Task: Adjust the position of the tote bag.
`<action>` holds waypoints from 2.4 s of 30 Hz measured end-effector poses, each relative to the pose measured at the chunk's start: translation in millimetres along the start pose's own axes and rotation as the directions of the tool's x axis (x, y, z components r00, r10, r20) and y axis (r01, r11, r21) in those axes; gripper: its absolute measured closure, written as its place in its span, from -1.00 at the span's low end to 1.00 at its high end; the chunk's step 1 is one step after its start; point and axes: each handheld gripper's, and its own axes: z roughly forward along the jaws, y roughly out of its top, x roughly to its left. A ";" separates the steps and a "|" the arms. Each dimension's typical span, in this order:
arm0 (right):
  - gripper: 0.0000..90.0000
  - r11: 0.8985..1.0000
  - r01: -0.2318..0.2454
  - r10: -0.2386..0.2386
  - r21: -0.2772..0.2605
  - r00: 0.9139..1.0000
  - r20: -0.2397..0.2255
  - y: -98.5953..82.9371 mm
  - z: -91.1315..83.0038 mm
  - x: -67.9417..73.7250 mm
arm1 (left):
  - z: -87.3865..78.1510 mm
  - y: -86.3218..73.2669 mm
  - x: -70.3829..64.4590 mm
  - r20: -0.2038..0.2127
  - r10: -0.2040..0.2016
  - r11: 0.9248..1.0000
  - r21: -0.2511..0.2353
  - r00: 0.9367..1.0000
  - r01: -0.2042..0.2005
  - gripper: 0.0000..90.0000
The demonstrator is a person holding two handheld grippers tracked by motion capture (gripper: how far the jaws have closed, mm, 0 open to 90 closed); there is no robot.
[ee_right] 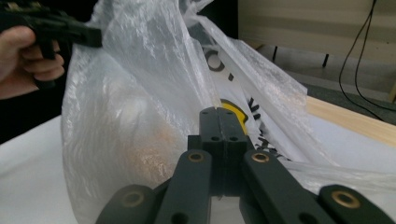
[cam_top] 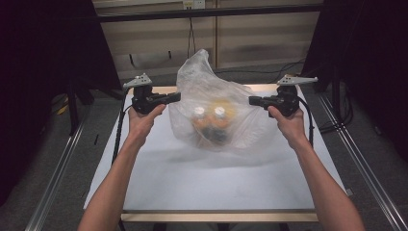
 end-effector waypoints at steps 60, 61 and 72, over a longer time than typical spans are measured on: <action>1.00 0.989 0.139 -0.126 0.046 0.966 -0.224 -55.1 -20.5 128.1 | -116.4 -109.4 -55.2 0.060 0.012 0.997 -0.072 0.998 -0.007 0.63; 1.00 0.989 0.138 -0.123 0.050 0.967 -0.223 -56.6 -19.3 128.1 | -117.1 -101.2 -53.5 0.048 0.013 0.995 -0.100 0.999 -0.008 0.51; 1.00 0.988 0.138 -0.118 0.063 0.959 -0.256 -63.0 -3.9 132.9 | -102.1 -49.0 -49.9 -0.021 0.046 0.983 -0.178 0.999 -0.049 -0.06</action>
